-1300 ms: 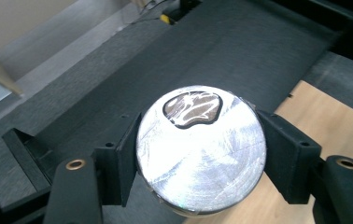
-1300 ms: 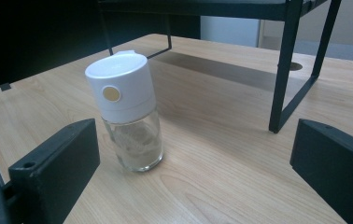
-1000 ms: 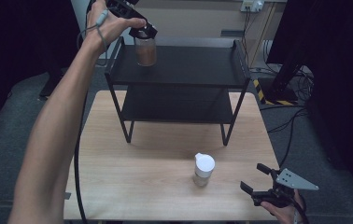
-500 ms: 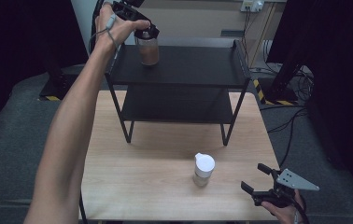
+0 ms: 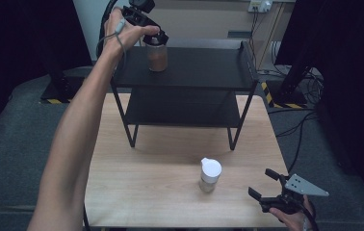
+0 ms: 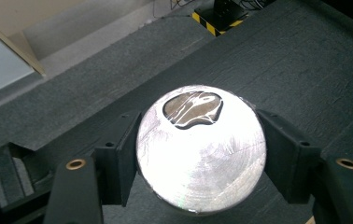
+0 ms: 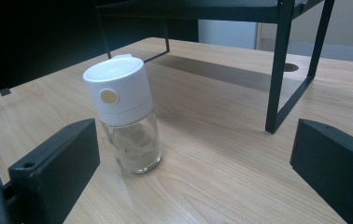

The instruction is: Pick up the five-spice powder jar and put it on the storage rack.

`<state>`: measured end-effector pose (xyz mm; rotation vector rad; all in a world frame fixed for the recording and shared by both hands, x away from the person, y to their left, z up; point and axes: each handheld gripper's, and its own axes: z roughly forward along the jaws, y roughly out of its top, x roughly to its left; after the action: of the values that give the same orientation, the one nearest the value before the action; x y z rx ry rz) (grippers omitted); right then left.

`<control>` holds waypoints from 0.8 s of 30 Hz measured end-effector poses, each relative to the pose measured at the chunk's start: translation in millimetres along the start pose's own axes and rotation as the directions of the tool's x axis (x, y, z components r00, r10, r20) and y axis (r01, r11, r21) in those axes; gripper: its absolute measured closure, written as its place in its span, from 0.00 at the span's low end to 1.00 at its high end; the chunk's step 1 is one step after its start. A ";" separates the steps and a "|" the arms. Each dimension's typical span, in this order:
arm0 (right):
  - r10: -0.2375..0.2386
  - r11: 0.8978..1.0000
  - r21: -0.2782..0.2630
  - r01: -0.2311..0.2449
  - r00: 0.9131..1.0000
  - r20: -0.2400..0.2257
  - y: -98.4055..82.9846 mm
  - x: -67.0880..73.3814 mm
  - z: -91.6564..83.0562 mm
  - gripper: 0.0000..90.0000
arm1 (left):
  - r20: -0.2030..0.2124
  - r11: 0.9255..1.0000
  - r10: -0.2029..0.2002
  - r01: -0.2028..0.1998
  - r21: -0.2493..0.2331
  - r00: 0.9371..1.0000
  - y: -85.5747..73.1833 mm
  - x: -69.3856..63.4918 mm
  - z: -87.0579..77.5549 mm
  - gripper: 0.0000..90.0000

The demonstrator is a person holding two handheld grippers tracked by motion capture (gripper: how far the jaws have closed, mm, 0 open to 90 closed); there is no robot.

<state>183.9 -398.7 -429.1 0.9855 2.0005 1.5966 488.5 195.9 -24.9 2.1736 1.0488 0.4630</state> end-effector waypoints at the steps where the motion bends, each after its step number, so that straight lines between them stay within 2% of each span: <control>1: 0.002 1.000 -0.004 -0.002 1.000 0.000 -0.3 0.2 -0.5 0.02 | -0.002 1.000 -0.001 0.001 -0.006 1.000 -1.3 -0.5 0.7 0.38; 5: 0.002 1.000 -0.005 -0.002 1.000 0.002 -0.7 -0.1 -0.9 0.02 | 0.008 0.999 -0.034 0.035 -0.028 0.999 -8.0 5.4 1.5 0.37; 7: 0.002 1.000 -0.005 -0.002 1.000 0.003 -0.8 -0.1 -1.1 0.02 | 0.015 0.999 -0.033 0.034 -0.042 0.999 -12.1 7.6 1.8 0.37; 8: 0.002 1.000 -0.005 -0.002 1.000 0.003 -0.7 -0.1 -1.2 0.02 | 0.003 0.998 -0.031 0.031 -0.046 1.000 -12.9 5.8 2.1 0.37; 9: 0.003 1.000 -0.005 -0.002 1.000 0.003 -0.7 -0.3 -1.1 0.02 | -0.020 0.999 -0.028 0.027 -0.045 0.999 -12.5 2.0 2.4 0.22; 10: 0.003 1.000 -0.005 -0.002 1.000 0.003 -0.7 -0.3 -1.1 0.02 | -0.038 0.999 -0.019 0.018 -0.037 0.999 -10.9 -0.8 3.5 0.22; 11: 0.001 1.000 -0.005 -0.001 1.000 0.003 -0.6 -0.1 -0.9 0.02 | -0.025 0.999 -0.029 0.028 -0.034 0.999 -9.9 1.0 3.3 0.14; 12: 0.000 1.000 -0.005 0.000 1.000 0.003 -0.5 0.1 -1.0 0.02 | -0.014 0.998 -0.034 0.033 -0.051 0.999 -12.1 2.5 1.9 0.10; 14: 0.001 1.000 -0.007 -0.001 1.000 0.003 -0.6 0.2 -1.4 0.02 | -0.025 0.997 -0.033 0.031 -0.074 0.999 -15.2 0.2 -1.7 0.06; 17: 0.001 1.000 -0.007 -0.001 1.000 0.004 -0.6 0.2 -1.5 0.02 | -0.033 0.995 -0.025 0.022 -0.101 0.999 -18.7 -1.2 -13.1 0.06; 19: 0.001 1.000 -0.008 -0.001 1.000 0.004 -0.7 0.3 -1.6 0.02 | -0.022 0.988 -0.014 0.011 -0.153 1.000 -28.9 -1.8 -32.3 0.05; 20: 0.001 1.000 -0.008 -0.001 1.000 0.004 -0.7 0.3 -1.6 0.02 | -0.022 0.988 -0.014 0.011 -0.153 1.000 -28.9 -1.8 -32.3 0.05; 22: 0.000 1.000 -0.008 0.000 1.000 0.002 -0.6 0.2 -1.5 0.02 | -0.023 0.982 0.018 -0.022 -0.187 1.000 -39.8 -6.0 -51.0 0.05; 24: 0.000 1.000 -0.008 0.000 1.000 0.001 -0.5 0.4 -1.3 0.02 | -0.024 0.979 0.024 -0.028 -0.200 0.999 -44.1 -7.8 -56.9 0.04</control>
<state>182.6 -399.2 -429.1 0.9826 1.9924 1.6027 427.3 233.4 -15.6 2.0097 0.9429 0.5796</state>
